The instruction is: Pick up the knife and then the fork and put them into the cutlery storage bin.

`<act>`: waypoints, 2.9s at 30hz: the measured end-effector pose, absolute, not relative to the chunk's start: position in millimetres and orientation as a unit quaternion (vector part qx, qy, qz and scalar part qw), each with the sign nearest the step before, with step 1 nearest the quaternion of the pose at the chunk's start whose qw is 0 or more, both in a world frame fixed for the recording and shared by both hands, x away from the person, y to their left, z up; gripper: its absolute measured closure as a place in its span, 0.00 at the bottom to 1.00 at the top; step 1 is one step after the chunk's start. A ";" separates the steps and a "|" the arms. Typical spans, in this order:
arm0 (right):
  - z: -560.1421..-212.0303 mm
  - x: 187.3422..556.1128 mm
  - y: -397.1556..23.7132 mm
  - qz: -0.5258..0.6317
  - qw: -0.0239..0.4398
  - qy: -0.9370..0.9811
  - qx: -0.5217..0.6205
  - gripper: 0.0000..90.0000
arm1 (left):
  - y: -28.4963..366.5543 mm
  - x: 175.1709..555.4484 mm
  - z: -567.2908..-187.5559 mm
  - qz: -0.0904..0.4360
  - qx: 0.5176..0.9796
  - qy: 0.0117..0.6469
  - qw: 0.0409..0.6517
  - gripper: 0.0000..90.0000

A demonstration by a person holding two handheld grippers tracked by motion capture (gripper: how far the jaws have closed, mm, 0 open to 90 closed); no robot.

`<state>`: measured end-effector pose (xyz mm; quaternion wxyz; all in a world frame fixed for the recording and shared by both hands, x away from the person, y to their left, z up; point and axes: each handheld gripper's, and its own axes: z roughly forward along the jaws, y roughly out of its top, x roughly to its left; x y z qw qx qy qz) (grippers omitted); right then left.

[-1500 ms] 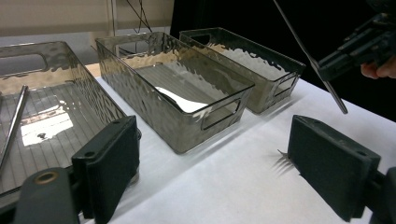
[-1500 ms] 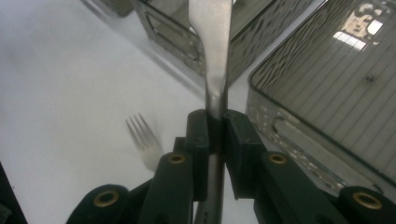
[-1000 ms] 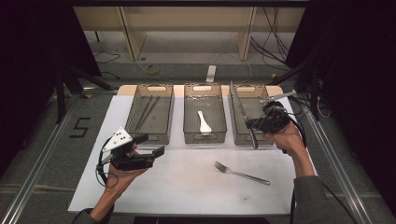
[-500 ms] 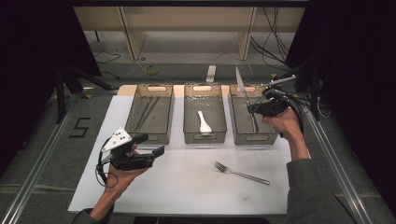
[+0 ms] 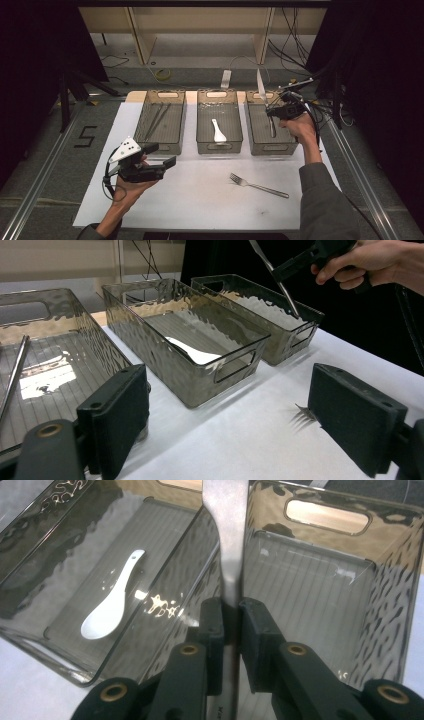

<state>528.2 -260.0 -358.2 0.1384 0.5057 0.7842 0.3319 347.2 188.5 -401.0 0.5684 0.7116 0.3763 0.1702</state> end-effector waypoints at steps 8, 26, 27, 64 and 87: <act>-372.4 532.5 -257.9 0.336 0.128 0.775 0.520 0.90 | 188.5 346.9 -400.8 0.170 0.711 0.376 0.569 0.18; -396.6 531.1 -257.0 0.322 0.119 0.772 0.535 0.90 | 188.4 347.1 -400.9 0.170 0.712 0.376 0.569 0.18; -397.4 531.0 -256.2 0.321 0.117 0.771 0.537 0.90 | 188.5 347.2 -400.9 0.171 0.712 0.376 0.568 0.18; -385.7 509.2 -240.8 0.309 0.102 0.811 0.486 0.45 | 188.0 346.8 -401.1 0.171 0.714 0.372 0.568 0.18; -389.6 419.0 -225.6 0.263 0.075 0.890 0.365 0.34 | 188.6 346.3 -401.2 0.171 0.710 0.376 0.570 0.18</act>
